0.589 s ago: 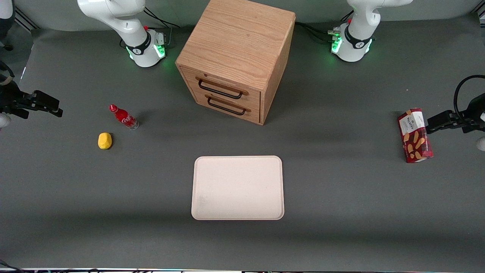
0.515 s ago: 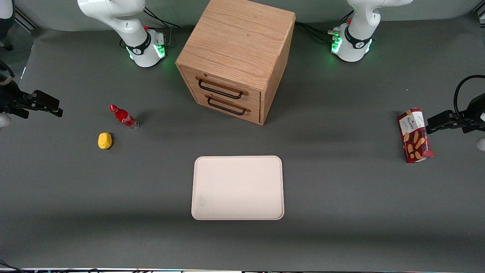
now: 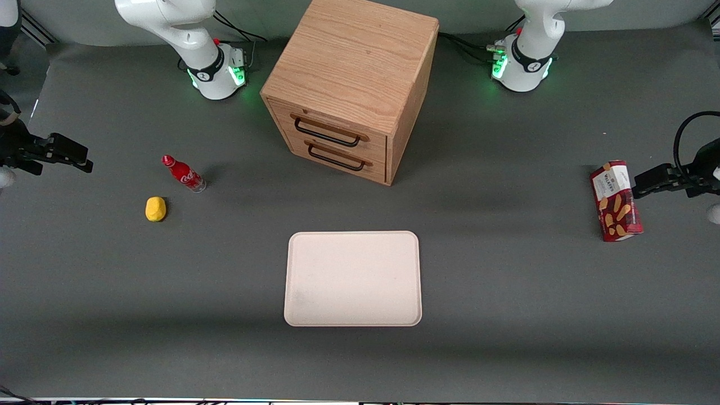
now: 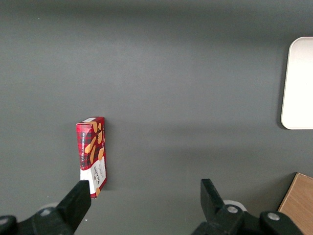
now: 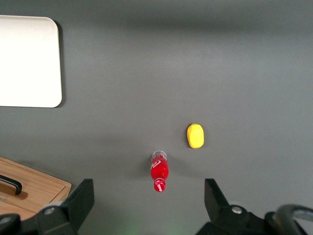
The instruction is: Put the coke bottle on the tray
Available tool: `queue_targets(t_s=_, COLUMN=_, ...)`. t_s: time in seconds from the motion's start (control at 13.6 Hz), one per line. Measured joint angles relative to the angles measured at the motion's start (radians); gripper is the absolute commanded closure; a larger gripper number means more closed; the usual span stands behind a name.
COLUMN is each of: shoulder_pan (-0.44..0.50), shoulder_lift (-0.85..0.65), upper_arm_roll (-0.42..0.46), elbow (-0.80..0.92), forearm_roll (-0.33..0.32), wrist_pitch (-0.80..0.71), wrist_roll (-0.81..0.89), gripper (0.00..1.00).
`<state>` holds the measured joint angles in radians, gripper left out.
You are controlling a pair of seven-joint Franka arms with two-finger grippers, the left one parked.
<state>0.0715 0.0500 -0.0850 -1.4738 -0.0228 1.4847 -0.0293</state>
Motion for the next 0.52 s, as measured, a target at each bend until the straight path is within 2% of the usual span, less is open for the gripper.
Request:
queue_targets(t_s=0.29, shoulder_pan=0.02, shoulder_lift=-0.082, upper_arm_roll=-0.001, elbow=-0.023, forearm_roll=0.001, wrist_pitch=-0.093, wrist_roll=0.0, gripper=0.0)
queue_targets(t_s=0.52, shoulder_pan=0.027, shoulder_lift=-0.204, upper_arm_roll=-0.005, elbow=-0.134, forearm_roll=0.001, wrist_pitch=-0.132, wrist_roll=0.006, gripper=0.0)
